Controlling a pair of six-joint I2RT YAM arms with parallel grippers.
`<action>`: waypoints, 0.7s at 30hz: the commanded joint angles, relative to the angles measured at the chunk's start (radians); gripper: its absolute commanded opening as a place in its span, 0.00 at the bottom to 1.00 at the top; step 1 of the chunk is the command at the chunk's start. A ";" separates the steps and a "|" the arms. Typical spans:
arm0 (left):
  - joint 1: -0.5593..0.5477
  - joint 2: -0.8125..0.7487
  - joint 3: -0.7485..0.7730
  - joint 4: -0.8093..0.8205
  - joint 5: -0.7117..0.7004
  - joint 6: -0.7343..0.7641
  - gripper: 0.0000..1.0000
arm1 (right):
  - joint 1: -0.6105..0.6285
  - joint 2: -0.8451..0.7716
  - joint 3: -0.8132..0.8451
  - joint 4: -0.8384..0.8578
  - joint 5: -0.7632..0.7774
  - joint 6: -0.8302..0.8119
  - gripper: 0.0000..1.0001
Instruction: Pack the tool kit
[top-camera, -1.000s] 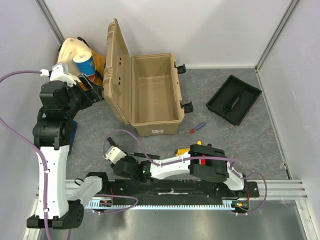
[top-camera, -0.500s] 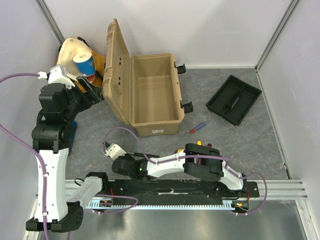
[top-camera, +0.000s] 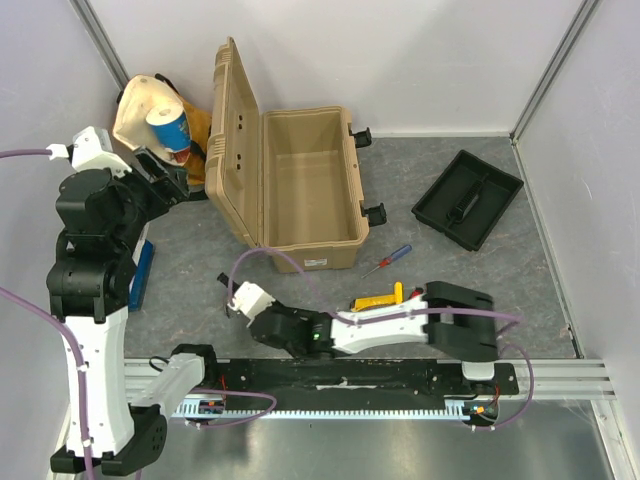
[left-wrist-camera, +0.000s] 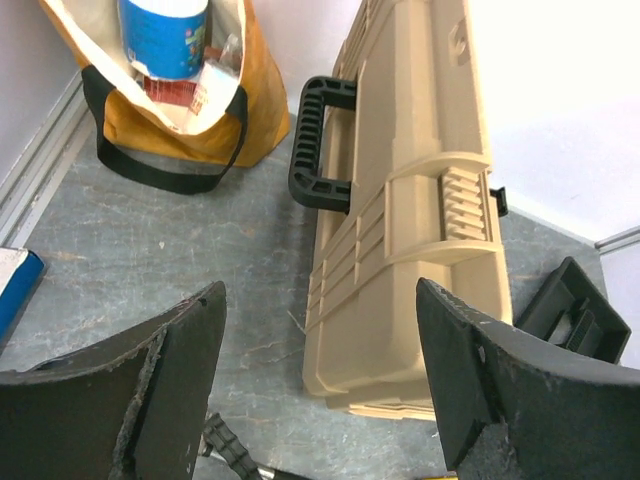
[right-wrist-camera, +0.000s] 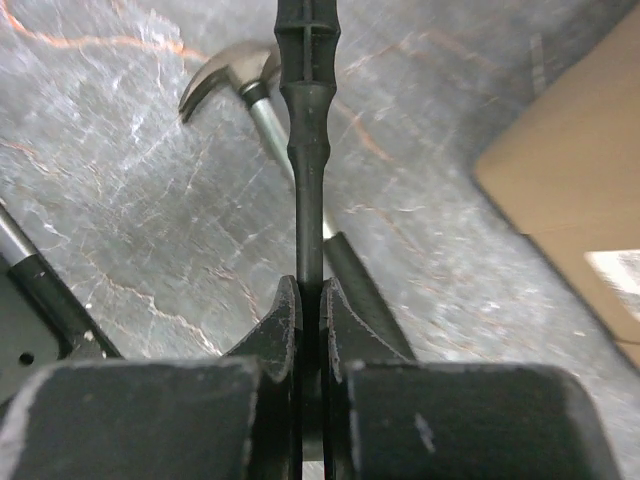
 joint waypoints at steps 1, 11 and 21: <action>-0.003 -0.005 0.052 0.067 -0.007 0.007 0.82 | 0.007 -0.248 -0.125 0.149 0.027 -0.095 0.00; -0.003 0.011 0.102 0.069 -0.036 -0.010 0.82 | -0.025 -0.674 -0.271 0.252 0.246 -0.261 0.00; -0.004 0.031 0.118 0.055 0.034 -0.050 0.82 | -0.408 -0.464 -0.017 0.191 0.044 -0.163 0.00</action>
